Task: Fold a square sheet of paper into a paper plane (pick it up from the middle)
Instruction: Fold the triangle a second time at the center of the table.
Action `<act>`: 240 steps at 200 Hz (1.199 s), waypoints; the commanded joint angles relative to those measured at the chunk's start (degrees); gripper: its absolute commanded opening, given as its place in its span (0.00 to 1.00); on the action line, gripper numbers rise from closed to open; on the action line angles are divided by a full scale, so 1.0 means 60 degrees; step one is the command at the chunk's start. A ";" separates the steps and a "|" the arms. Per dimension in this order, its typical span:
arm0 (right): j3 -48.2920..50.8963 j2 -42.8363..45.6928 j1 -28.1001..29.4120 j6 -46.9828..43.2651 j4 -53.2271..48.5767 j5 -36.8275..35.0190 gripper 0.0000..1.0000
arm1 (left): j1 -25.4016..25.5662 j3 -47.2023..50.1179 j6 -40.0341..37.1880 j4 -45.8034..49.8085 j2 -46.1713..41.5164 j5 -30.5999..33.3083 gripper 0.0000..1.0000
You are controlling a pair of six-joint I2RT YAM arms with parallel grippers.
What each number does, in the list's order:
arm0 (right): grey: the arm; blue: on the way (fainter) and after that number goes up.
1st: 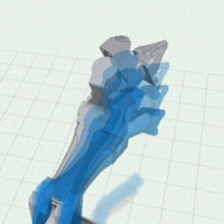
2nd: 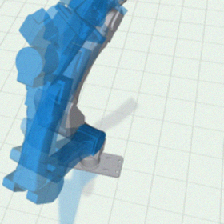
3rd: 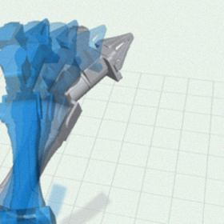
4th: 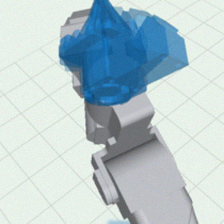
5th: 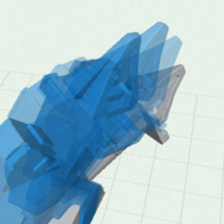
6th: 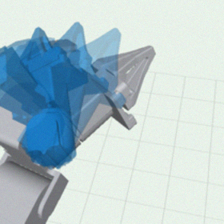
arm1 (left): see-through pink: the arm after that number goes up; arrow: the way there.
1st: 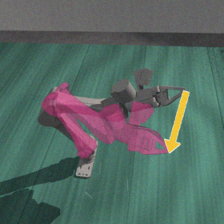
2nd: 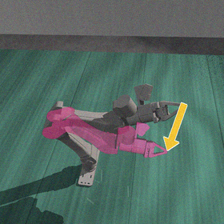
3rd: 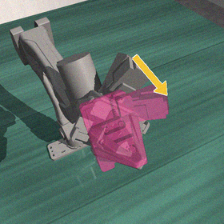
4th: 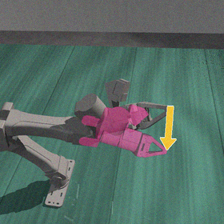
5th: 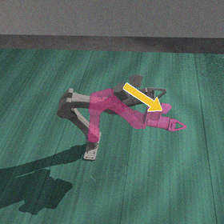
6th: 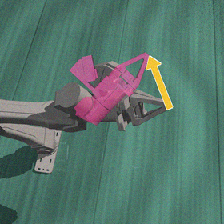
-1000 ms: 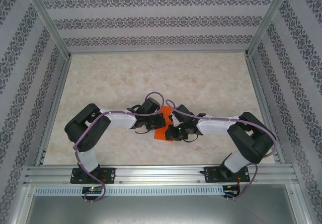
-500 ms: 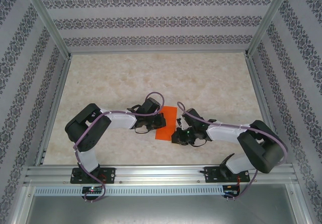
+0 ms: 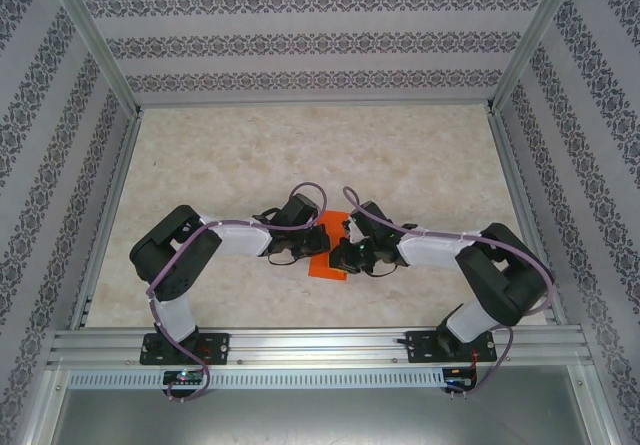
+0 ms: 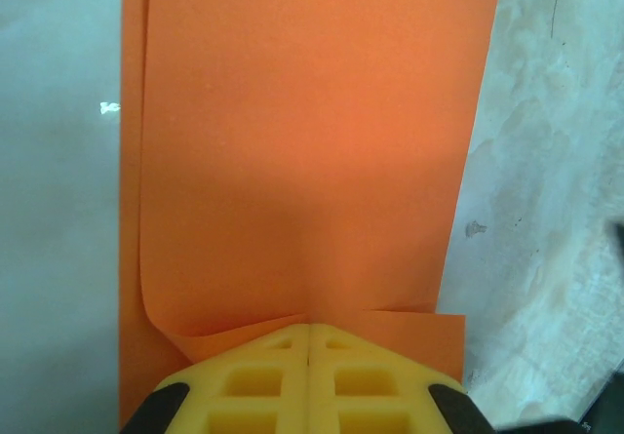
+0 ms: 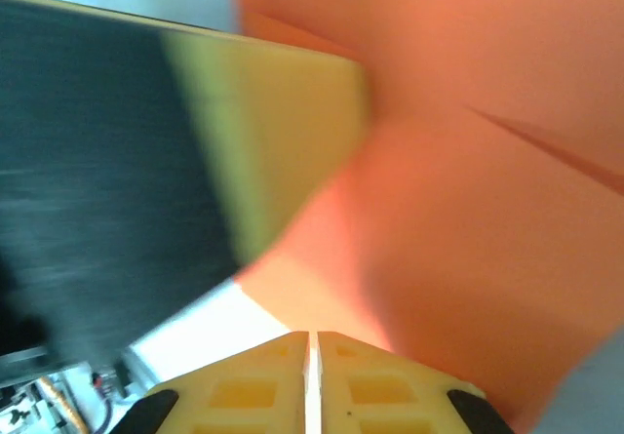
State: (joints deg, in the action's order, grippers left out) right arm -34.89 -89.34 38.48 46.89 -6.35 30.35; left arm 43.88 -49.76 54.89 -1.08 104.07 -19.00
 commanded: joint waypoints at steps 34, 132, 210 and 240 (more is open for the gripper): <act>0.1473 -0.0082 -0.0222 0.0138 0.0411 -0.0115 0.11 | -0.0089 0.0276 -0.0453 0.1038 0.0251 0.0520 0.09; 0.1011 -0.0418 -0.0230 0.0073 0.0373 -0.0027 0.11 | -0.0107 0.0287 0.0033 -0.0064 -0.0714 -0.1074 0.13; 0.1180 -0.0344 -0.0237 -0.0238 -0.0214 -0.0349 0.06 | -0.0205 0.0456 0.0192 0.0285 0.0078 0.0419 0.08; 0.1302 -0.0354 -0.0233 -0.0316 -0.0254 -0.0277 0.05 | -0.0763 0.0813 0.0021 0.0145 -0.0188 0.0435 0.09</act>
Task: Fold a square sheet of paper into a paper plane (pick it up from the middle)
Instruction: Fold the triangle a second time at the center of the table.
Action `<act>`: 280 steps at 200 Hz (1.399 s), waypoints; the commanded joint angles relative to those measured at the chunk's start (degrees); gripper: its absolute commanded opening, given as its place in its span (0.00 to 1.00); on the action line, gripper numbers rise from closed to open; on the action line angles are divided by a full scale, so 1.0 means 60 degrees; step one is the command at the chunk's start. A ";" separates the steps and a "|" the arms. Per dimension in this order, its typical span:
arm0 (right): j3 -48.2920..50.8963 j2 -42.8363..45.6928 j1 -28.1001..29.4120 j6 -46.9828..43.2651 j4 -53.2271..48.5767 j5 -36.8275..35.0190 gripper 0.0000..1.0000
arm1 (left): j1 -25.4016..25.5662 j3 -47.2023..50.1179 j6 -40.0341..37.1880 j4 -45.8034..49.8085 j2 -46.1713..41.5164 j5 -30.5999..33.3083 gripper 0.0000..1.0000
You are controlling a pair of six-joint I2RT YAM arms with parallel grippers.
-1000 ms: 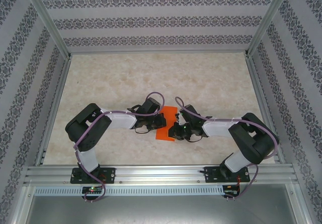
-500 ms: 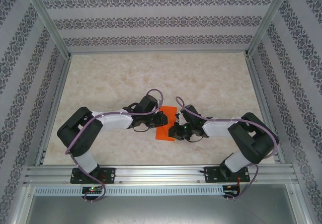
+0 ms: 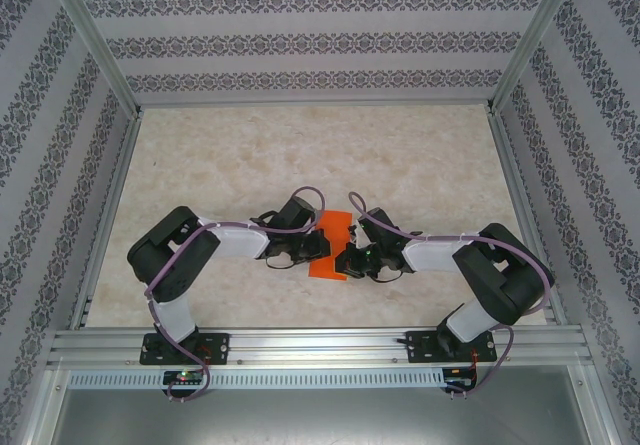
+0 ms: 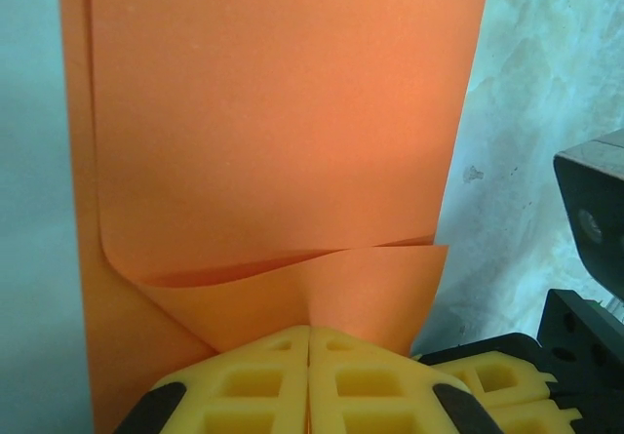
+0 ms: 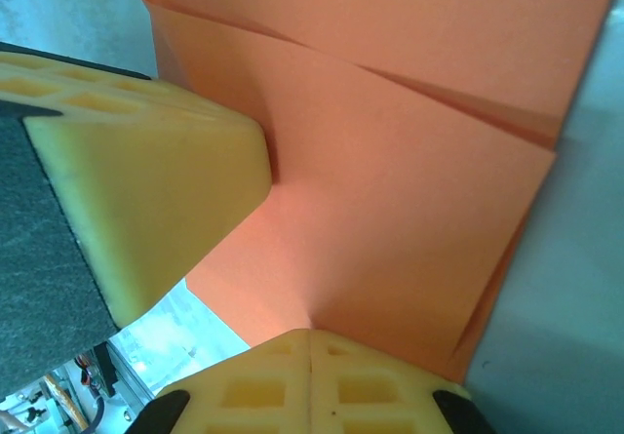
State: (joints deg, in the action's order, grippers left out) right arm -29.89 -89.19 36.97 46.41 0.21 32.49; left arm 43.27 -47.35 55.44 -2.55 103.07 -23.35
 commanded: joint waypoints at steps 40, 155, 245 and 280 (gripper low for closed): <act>0.0543 -0.0400 0.0019 -0.0320 -0.1322 -0.0483 0.05 | -0.1213 0.0103 -0.0601 0.0662 0.0015 0.0993 0.10; 0.0050 -0.0227 0.0035 -0.0309 -0.1205 -0.0156 0.07 | -0.1235 -0.0943 -0.1254 0.2033 -0.1508 0.0250 0.15; -0.0682 0.0642 0.0037 -0.0101 -0.1430 0.0024 0.11 | -0.0311 -0.0940 -0.0797 0.0785 0.0446 -0.0679 0.12; -0.1243 0.0948 0.0168 0.0043 -0.1463 0.0037 0.12 | -0.0308 -0.1003 -0.1069 0.1418 0.0633 -0.0176 0.11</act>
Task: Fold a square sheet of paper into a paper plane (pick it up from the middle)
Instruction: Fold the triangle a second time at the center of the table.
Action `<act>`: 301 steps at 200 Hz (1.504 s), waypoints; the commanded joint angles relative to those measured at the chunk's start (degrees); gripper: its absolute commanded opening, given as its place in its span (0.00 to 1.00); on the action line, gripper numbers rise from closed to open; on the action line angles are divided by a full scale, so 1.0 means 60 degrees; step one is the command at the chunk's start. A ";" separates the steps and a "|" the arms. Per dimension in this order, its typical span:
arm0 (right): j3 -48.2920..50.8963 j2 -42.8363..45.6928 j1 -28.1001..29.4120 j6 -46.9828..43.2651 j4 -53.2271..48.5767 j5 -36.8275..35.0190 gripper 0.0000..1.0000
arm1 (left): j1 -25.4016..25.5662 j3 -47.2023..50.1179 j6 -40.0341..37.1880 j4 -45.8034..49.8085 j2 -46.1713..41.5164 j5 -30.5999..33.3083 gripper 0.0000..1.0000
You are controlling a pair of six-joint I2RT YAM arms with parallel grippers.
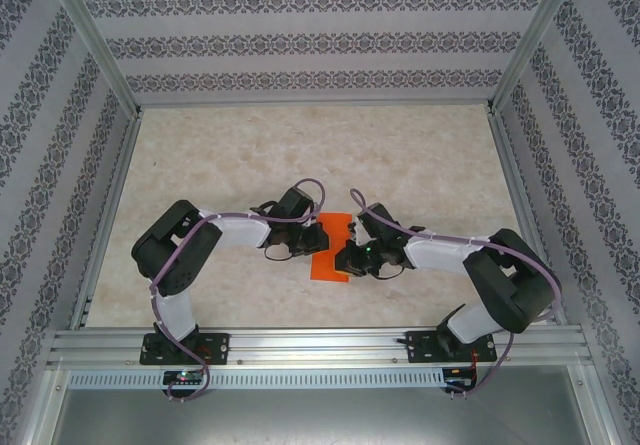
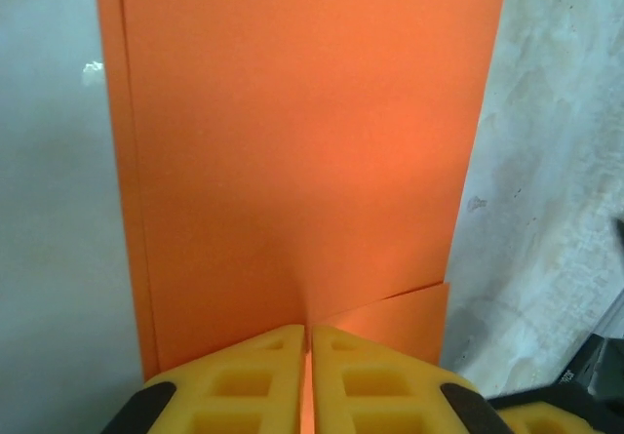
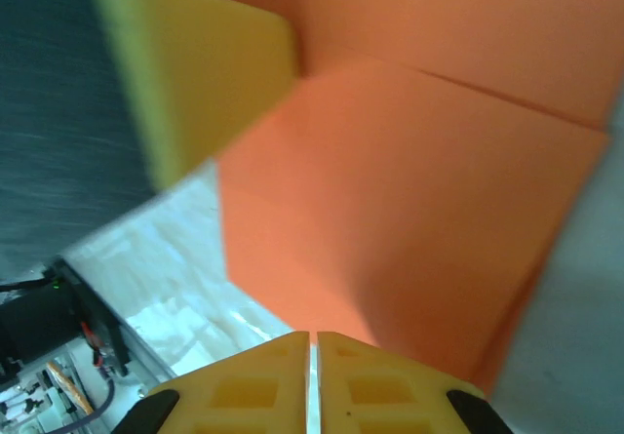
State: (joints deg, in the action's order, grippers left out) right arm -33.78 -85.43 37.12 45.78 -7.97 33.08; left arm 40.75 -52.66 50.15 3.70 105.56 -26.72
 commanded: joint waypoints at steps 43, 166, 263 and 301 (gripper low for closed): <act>-0.1122 -0.0587 0.0216 -0.0106 -0.0364 -0.0328 0.12 | 0.0107 -0.0157 -0.0307 0.0571 0.0217 0.0475 0.11; 0.0994 -0.0145 0.0145 0.0095 0.0345 -0.0021 0.14 | 0.0107 0.0120 -0.0141 0.0991 0.0436 0.1296 0.06; 0.1036 0.3628 -0.0384 0.0560 -0.0687 -0.1741 0.34 | 0.0118 -0.1030 -0.0534 0.1912 -0.0784 0.0947 0.12; 0.1157 0.3015 -0.0954 0.0482 -0.0208 -0.1280 0.46 | 0.0123 -0.1731 -0.0910 0.2781 -0.1185 0.1085 0.16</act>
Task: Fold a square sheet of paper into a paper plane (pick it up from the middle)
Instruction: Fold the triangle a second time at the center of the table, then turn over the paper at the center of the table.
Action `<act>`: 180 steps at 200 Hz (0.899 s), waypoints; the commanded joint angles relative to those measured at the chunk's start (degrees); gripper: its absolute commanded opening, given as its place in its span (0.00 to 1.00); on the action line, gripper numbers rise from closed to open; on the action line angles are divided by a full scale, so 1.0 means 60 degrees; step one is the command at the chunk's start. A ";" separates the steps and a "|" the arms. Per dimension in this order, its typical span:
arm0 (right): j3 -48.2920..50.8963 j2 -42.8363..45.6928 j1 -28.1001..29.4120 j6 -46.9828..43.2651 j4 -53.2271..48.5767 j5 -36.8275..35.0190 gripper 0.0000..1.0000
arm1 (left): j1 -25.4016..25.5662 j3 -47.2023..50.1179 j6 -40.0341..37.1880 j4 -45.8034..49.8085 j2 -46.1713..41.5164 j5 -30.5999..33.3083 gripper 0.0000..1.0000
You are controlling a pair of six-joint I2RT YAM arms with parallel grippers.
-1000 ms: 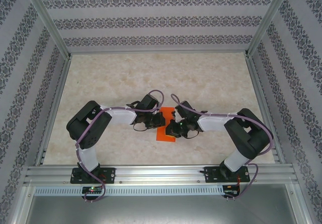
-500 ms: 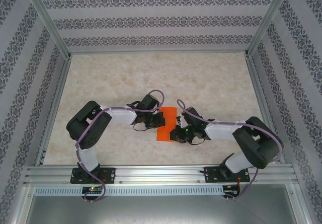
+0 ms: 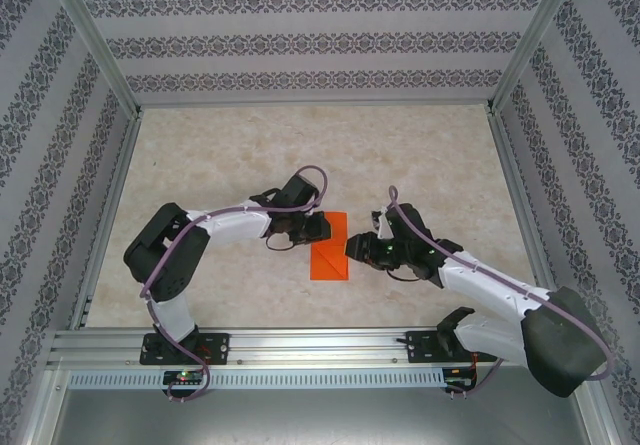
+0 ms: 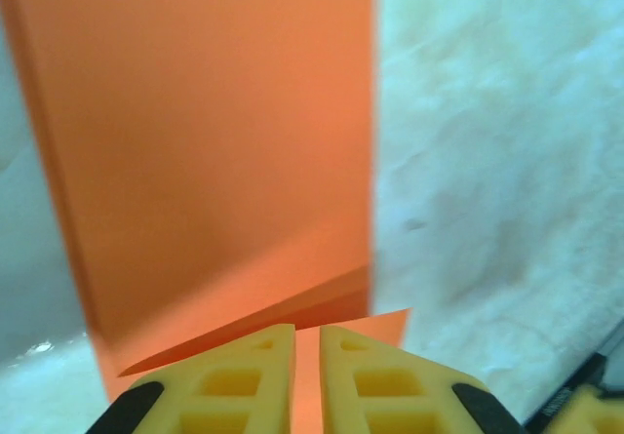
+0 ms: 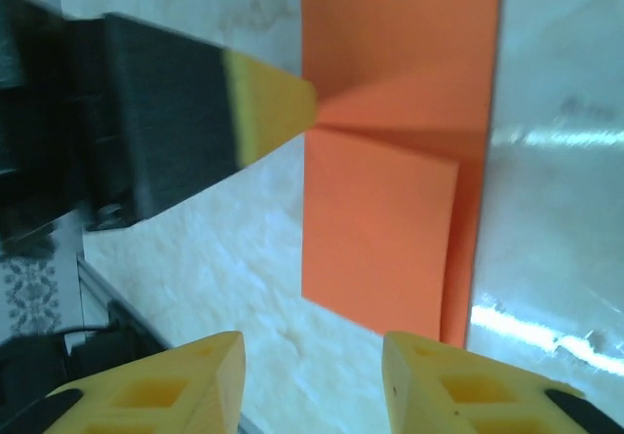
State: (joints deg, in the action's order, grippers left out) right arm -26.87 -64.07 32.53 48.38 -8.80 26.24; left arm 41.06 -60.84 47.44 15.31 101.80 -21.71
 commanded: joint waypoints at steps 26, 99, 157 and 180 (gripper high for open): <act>-0.0167 -0.1204 -0.0194 0.0037 0.0382 0.0066 0.48 | 0.0071 0.0077 -0.0272 0.0535 -0.0763 -0.0016 0.16; -0.1004 -0.3349 -0.0193 -0.0412 0.1001 0.0637 0.43 | 0.0100 0.0443 -0.0275 0.0223 -0.0284 -0.0494 0.12; -0.1191 -0.3886 -0.0195 -0.0417 0.1012 0.0483 0.40 | 0.0105 0.0325 -0.0296 0.0231 0.0542 -0.0261 0.10; -0.1104 -0.3918 -0.0181 -0.0417 0.1068 0.0517 0.40 | 0.0115 0.0334 -0.0344 0.0297 0.0690 -0.0123 0.09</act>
State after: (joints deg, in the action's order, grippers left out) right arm -32.86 -86.96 31.46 46.81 -3.95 29.10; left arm 41.08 -58.00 46.70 16.62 105.16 -23.46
